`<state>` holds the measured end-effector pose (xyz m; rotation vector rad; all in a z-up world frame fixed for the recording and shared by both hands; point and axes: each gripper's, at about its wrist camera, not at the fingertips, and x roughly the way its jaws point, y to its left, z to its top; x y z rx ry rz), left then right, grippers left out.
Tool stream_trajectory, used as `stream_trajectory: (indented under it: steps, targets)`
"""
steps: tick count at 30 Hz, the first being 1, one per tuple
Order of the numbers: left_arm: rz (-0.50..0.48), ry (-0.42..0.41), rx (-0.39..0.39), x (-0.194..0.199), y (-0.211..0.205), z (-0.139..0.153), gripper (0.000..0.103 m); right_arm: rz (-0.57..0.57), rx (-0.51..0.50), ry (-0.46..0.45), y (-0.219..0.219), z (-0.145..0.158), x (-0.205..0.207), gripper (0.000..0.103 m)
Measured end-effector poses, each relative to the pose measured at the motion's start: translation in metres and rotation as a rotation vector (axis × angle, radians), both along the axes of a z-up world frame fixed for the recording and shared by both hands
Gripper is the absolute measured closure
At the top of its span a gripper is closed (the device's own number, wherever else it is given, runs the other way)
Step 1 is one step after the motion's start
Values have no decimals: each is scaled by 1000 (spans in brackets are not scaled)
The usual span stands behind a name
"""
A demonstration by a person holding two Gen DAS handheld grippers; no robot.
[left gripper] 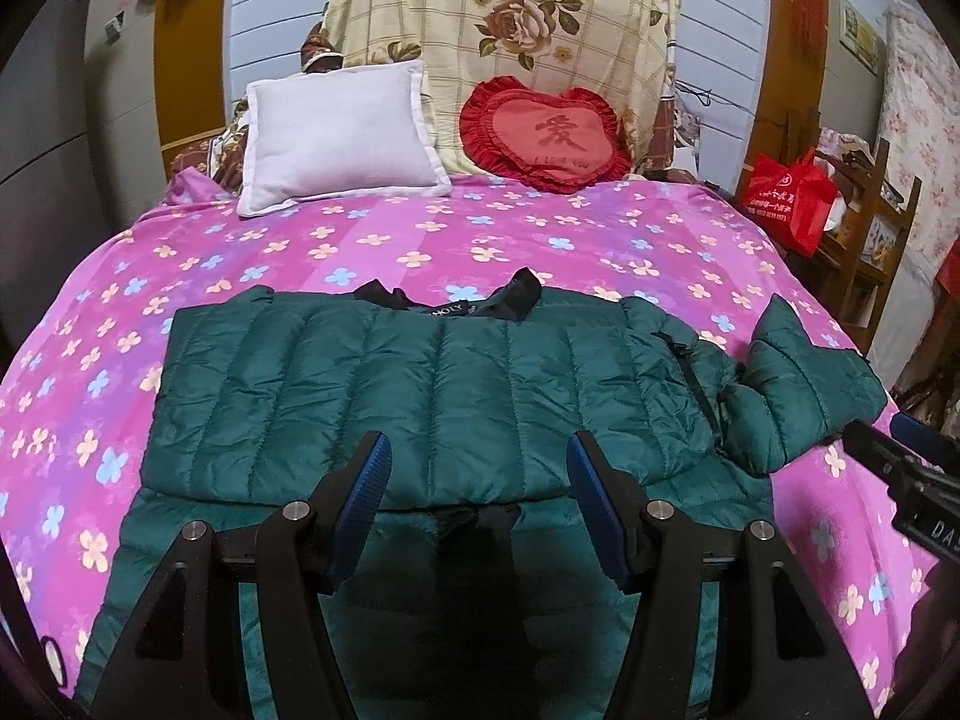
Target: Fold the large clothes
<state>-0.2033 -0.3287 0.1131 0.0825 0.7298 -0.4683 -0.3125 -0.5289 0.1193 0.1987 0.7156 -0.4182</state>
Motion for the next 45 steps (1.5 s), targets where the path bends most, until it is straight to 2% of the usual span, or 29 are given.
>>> stream_trajectory:
  steps: [18,25,35,45]
  targets:
    - [-8,33,2,14,-15,-17,61,-146,-40,25,-84,-1,-1,16]
    - [-9,30,3,23,-19,-23,61,-208,-34,64,-119,-16,4,15]
    - [7,47,-33,36,-15,-28,61,-254,-34,82,-153,-33,11,15]
    - [8,61,-44,39,-9,-34,61,-369,-15,96,-229,-53,10,12]
